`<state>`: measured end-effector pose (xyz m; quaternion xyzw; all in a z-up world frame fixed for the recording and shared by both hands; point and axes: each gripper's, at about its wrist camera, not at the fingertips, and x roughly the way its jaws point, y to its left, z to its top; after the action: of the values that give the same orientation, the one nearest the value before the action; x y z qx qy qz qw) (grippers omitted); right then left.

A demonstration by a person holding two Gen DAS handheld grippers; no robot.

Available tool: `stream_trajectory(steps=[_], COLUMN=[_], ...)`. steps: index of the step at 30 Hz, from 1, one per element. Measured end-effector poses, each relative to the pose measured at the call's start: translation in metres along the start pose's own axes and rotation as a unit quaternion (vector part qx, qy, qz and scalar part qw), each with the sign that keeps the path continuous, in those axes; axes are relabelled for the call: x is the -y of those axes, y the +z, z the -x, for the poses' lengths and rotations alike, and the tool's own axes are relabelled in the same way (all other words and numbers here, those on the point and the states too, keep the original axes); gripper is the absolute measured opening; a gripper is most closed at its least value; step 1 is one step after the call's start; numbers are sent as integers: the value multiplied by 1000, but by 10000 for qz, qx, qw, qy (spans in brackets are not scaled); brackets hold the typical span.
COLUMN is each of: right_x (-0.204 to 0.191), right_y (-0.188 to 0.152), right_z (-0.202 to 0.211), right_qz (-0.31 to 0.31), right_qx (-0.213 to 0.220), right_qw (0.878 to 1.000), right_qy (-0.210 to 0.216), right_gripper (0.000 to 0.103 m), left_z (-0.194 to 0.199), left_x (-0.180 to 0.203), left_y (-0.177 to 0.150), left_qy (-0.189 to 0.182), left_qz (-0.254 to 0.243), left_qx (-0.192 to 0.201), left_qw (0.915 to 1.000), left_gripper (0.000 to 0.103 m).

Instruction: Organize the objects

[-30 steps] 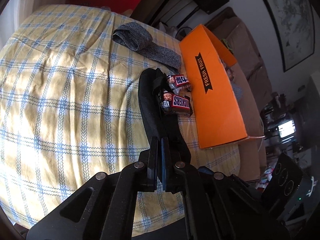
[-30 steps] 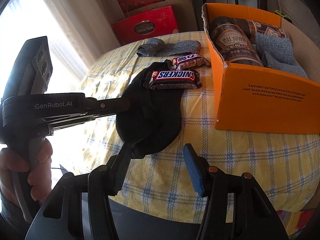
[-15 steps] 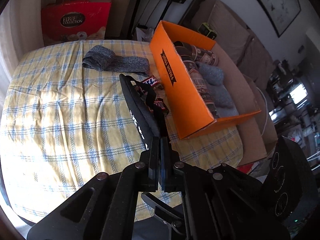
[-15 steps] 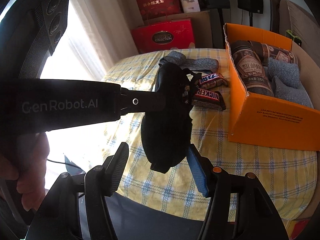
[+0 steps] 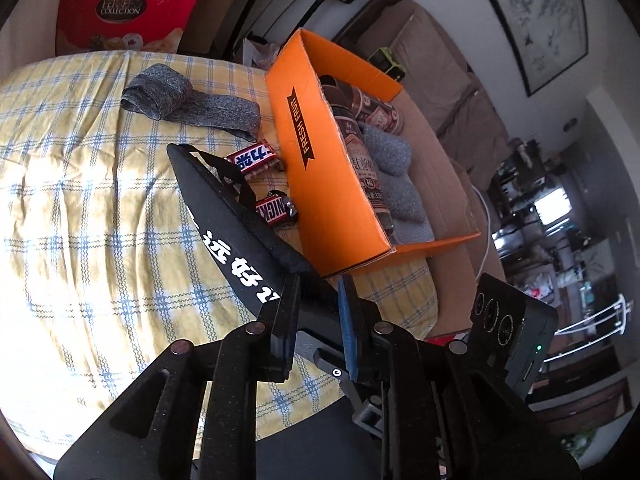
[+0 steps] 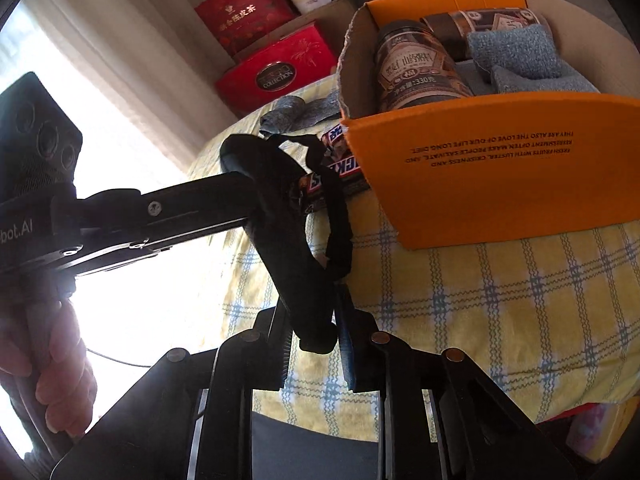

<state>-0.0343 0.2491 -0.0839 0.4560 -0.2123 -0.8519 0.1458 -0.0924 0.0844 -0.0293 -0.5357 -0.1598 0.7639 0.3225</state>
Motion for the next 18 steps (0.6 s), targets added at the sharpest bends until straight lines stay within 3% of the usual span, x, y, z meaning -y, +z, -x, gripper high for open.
stream_trajectory(steps=[3,6,9,12,18], right_x=[11,13,18,20,31], right_y=[1,1,2,2,-2], right_z=[-2,-1,3,6,-3], right_qz=[-390,-533,-704,-783,-1702], right_qx=[-39,0,4,-27,-290], right_qw=[9988,9982,9968,9955,9730], right_qy=[281,292,378,524,1531], right_gripper=[19,14,14,13,11], left_z=[5,14,19,7,-23], left_x=[-18,-31,-45,-52,-55], left_y=[-3,-6,-6,-6,-19], left_qy=[-189,-169,-175,-110,-565], left_qz=[255,441,598,700,1013], left_qx=[153,372,499,351,-45], left_qw=[9994,9982,9968,9969,9932], left_gripper=[21,56,58,58,60])
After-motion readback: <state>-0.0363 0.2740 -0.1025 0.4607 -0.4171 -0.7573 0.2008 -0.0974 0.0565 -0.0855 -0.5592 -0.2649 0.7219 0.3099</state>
